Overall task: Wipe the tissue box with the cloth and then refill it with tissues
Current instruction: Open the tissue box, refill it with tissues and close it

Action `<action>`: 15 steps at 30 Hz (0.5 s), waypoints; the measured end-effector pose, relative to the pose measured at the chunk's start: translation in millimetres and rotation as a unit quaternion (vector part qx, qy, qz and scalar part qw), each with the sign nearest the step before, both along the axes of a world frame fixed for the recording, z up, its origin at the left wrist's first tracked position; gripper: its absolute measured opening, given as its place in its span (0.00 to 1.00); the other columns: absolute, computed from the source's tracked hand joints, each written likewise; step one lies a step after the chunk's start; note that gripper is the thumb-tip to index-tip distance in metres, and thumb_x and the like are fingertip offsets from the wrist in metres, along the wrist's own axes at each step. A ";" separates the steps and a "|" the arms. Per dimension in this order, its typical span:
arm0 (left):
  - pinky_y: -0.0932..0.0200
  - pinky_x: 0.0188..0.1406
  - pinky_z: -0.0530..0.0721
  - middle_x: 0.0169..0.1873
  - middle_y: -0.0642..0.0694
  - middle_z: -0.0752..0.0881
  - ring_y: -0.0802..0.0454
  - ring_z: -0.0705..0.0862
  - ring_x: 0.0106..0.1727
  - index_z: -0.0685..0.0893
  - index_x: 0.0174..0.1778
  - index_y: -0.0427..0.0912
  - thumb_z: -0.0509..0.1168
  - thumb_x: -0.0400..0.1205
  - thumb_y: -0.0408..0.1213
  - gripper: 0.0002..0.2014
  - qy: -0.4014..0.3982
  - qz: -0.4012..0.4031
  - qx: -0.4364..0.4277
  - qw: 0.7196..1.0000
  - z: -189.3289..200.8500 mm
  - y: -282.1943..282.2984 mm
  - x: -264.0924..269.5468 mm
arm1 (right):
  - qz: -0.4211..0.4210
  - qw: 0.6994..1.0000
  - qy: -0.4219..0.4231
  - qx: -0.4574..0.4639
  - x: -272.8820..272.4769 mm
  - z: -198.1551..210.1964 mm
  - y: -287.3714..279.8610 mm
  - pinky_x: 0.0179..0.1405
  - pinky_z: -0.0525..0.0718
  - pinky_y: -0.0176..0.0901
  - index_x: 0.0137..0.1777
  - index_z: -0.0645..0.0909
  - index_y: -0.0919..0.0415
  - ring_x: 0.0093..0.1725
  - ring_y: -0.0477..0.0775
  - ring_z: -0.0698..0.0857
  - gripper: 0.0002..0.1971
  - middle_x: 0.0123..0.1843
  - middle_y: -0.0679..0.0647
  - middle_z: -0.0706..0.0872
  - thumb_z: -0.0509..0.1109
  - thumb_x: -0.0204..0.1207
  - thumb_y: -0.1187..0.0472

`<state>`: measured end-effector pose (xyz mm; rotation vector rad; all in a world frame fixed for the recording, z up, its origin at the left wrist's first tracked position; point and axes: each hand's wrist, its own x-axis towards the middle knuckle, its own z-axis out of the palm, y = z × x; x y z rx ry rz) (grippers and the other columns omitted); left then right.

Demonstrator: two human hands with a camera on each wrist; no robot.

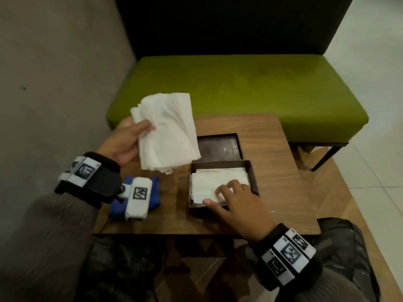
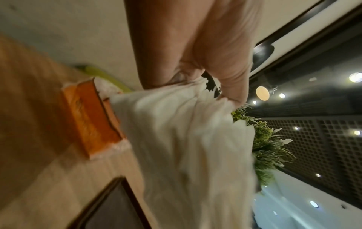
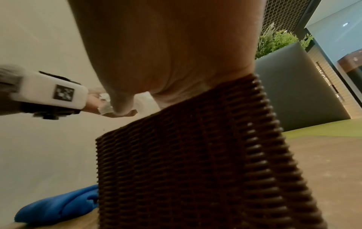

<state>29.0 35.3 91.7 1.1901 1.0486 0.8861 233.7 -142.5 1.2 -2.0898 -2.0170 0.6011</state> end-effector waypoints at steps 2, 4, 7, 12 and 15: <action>0.62 0.39 0.87 0.38 0.52 0.91 0.57 0.89 0.41 0.86 0.46 0.45 0.55 0.79 0.20 0.18 -0.039 -0.023 -0.027 0.999 -2.9 -26.6 8.1 | -0.039 0.993 0.104 0.042 -1.2 11.2 -1.4 0.63 0.77 0.44 0.72 0.72 0.48 0.69 0.49 0.73 0.43 0.69 0.48 0.74 0.40 0.70 0.21; 0.58 0.46 0.87 0.44 0.48 0.90 0.52 0.88 0.47 0.89 0.45 0.48 0.58 0.77 0.22 0.18 -0.079 -0.035 -0.059 0.994 -7.9 -49.6 14.9 | -0.099 0.960 0.242 0.099 -3.1 22.4 -4.0 0.65 0.74 0.40 0.75 0.71 0.49 0.69 0.42 0.74 0.41 0.69 0.45 0.75 0.49 0.70 0.24; 0.49 0.55 0.83 0.57 0.39 0.86 0.43 0.85 0.57 0.81 0.60 0.42 0.62 0.69 0.32 0.21 -0.097 -0.057 -0.127 0.986 -17.9 -77.0 22.9 | -0.173 0.854 0.486 0.066 -6.8 39.3 -6.6 0.68 0.78 0.46 0.76 0.68 0.47 0.65 0.39 0.81 0.45 0.67 0.39 0.80 0.60 0.61 0.24; 0.45 0.53 0.83 0.56 0.38 0.87 0.42 0.85 0.56 0.78 0.65 0.42 0.55 0.79 0.39 0.19 -0.109 -0.067 -0.192 0.973 -27.0 -112.8 40.5 | -0.132 0.712 0.688 -0.053 -10.3 55.8 -18.9 0.66 0.83 0.58 0.67 0.79 0.52 0.63 0.55 0.87 0.21 0.63 0.54 0.89 0.71 0.75 0.49; 0.49 0.51 0.84 0.57 0.39 0.87 0.43 0.85 0.59 0.77 0.67 0.40 0.48 0.85 0.45 0.22 -0.144 -0.058 -0.175 0.972 -30.1 -124.4 44.8 | -0.169 0.715 0.677 -0.048 -13.3 49.0 -25.3 0.62 0.86 0.56 0.63 0.80 0.55 0.60 0.57 0.89 0.17 0.59 0.56 0.90 0.76 0.74 0.60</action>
